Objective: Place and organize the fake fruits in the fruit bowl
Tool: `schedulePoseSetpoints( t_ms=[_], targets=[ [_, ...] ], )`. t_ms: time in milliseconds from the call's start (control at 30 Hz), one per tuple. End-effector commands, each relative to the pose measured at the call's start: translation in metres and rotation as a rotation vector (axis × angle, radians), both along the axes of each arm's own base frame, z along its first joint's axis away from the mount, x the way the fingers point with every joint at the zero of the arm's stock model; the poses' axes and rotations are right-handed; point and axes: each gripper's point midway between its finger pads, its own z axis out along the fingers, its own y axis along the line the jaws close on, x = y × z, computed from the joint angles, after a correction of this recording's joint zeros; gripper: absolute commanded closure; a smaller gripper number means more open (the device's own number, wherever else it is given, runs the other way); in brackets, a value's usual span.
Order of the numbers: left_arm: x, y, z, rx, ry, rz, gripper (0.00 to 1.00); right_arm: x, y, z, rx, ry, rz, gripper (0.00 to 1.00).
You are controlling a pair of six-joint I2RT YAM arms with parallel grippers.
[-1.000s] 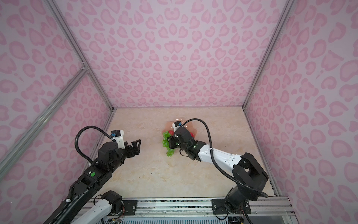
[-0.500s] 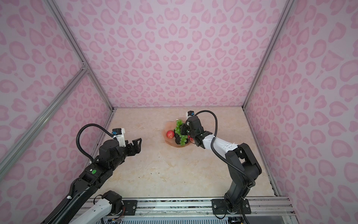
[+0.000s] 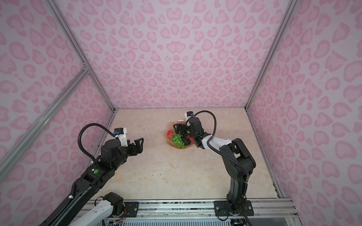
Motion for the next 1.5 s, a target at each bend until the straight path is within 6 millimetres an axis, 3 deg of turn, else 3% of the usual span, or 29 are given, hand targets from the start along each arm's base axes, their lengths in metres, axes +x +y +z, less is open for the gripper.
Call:
schedulePoseSetpoints(
  t_ms=[0,67,167,267,367,400,500,600,700,833,867,933,1033,1267,1367,1467],
  targets=[
    [0.006,0.002,0.014,0.005,-0.049,0.014,0.12,0.003,0.004,0.02,0.062,-0.075,0.029,0.02],
    [0.009,0.005,0.013,0.029,-0.055,0.032,0.12,0.002,-0.002,0.033,0.082,-0.105,0.023,0.02],
    [0.018,0.014,0.013,0.093,-0.078,0.071,0.11,-0.004,-0.027,0.057,0.084,-0.166,-0.026,0.02],
    [0.032,0.022,0.015,0.16,-0.127,0.107,0.1,-0.015,-0.069,0.072,0.024,-0.206,-0.112,0.02],
    [0.044,0.039,0.012,0.194,-0.194,0.181,0.05,-0.027,-0.125,0.077,-0.088,-0.22,-0.255,0.02],
    [0.048,0.048,0.01,0.188,-0.217,0.218,0.02,-0.033,-0.147,0.076,-0.134,-0.211,-0.319,0.01],
    [0.057,0.075,-0.003,0.166,-0.259,0.306,0.03,-0.052,-0.212,0.07,-0.257,-0.212,-0.539,0.01],
    [0.066,0.096,-0.028,0.186,-0.22,0.358,0.03,-0.078,-0.27,0.053,-0.365,-0.2,-0.724,0.01],
    [0.078,0.11,-0.051,0.24,-0.192,0.401,0.03,-0.101,-0.314,0.034,-0.414,-0.209,-0.866,0.01],
    [0.092,0.119,-0.077,0.304,-0.184,0.419,0.03,-0.116,-0.349,0.007,-0.491,-0.209,-0.956,0.01],
    [0.094,0.12,-0.079,0.319,-0.152,0.42,0.03,-0.117,-0.354,0.001,-0.494,-0.206,-0.965,0.01],
    [0.098,0.119,-0.067,0.325,-0.236,0.403,0.03,-0.114,-0.361,-0.01,-0.481,-0.199,-0.976,0.01],
    [0.102,0.122,-0.07,0.333,-0.231,0.375,0.03,-0.107,-0.358,-0.025,-0.491,-0.214,-0.951,0.01],
    [0.094,0.117,-0.11,0.332,-0.16,0.311,0.04,-0.092,-0.339,-0.044,-0.473,-0.298,-0.833,0.0],
    [0.1,0.117,-0.108,0.351,-0.181,0.305,0.02,-0.089,-0.329,-0.044,-0.486,-0.314,-0.766,0.01],
    [0.113,0.113,-0.122,0.355,-0.154,0.276,0.02,-0.079,-0.32,-0.049,-0.517,-0.28,-0.7,0.0]
  ],
)
